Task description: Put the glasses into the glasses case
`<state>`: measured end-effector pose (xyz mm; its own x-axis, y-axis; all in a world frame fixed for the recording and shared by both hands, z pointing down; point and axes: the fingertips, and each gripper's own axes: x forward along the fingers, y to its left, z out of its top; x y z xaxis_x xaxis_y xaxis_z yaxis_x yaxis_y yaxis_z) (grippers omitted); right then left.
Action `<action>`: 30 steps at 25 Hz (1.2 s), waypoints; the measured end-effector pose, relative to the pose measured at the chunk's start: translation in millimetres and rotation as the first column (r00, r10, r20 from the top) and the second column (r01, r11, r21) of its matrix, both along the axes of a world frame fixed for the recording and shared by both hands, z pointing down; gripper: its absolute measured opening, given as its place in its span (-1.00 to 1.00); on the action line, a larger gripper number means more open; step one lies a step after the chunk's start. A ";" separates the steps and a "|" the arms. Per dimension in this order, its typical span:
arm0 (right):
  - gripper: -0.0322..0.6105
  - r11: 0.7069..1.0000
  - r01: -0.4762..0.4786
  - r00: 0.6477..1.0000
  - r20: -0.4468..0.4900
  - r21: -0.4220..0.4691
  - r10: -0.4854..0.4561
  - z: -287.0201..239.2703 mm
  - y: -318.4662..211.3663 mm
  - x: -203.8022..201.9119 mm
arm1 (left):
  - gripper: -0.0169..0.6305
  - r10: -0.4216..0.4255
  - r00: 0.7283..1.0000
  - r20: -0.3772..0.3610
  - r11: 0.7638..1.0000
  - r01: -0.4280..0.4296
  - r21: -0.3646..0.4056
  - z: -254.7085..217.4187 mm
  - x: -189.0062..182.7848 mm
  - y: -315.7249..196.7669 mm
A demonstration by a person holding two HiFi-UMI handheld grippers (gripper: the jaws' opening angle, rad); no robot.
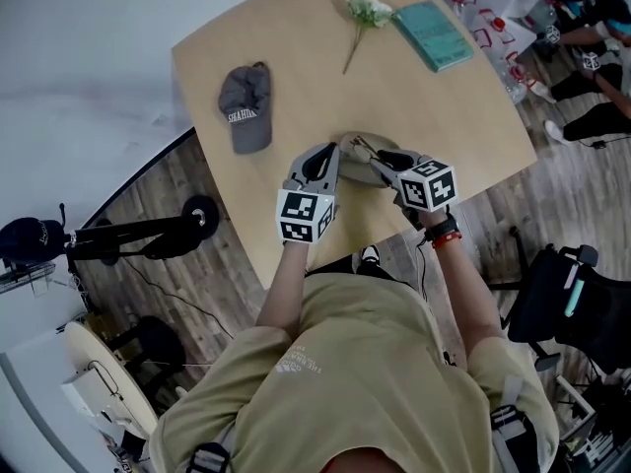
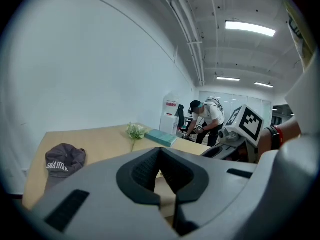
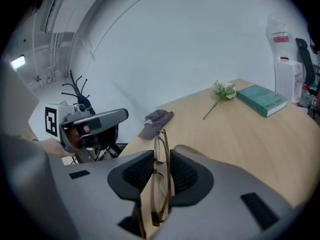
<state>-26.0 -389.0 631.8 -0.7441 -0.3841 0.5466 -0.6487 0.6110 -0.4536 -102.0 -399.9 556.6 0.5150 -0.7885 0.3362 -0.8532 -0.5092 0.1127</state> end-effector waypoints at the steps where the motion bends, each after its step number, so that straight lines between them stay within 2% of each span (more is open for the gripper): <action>1: -0.54 1.000 0.020 1.000 -0.010 -0.016 -0.020 6.0 -2.1 -2.7 | -0.90 0.005 1.000 0.001 1.000 -0.005 -0.006 2.6 -1.3 -2.1; 7: -0.55 0.984 0.154 0.987 -0.040 -0.089 -0.158 33.5 -12.4 -18.4 | -0.90 0.010 1.000 0.002 0.999 -0.010 -0.034 14.4 -13.0 -15.9; 13: -0.55 0.939 0.293 0.953 -0.031 -0.181 -0.303 56.4 -10.1 -31.4 | -0.90 0.025 1.000 0.006 0.998 -0.024 -0.056 21.0 -17.8 -17.6; 18: -0.54 0.915 0.321 0.941 -0.026 -0.244 -0.337 79.5 -11.3 -36.7 | -0.90 0.055 0.998 -0.007 0.996 -0.055 -0.066 25.0 -18.4 -18.0; 21: -0.54 0.891 0.358 0.925 -0.023 -0.280 -0.379 86.9 -8.9 -44.1 | -0.90 0.061 0.998 -0.025 0.995 -0.063 -0.072 24.7 -23.6 -21.2; 30: -0.53 0.840 0.381 0.911 -0.002 -0.386 -0.413 111.2 -10.8 -49.0 | -0.90 0.044 0.999 -0.021 0.994 -0.046 -0.099 36.7 -35.9 -28.0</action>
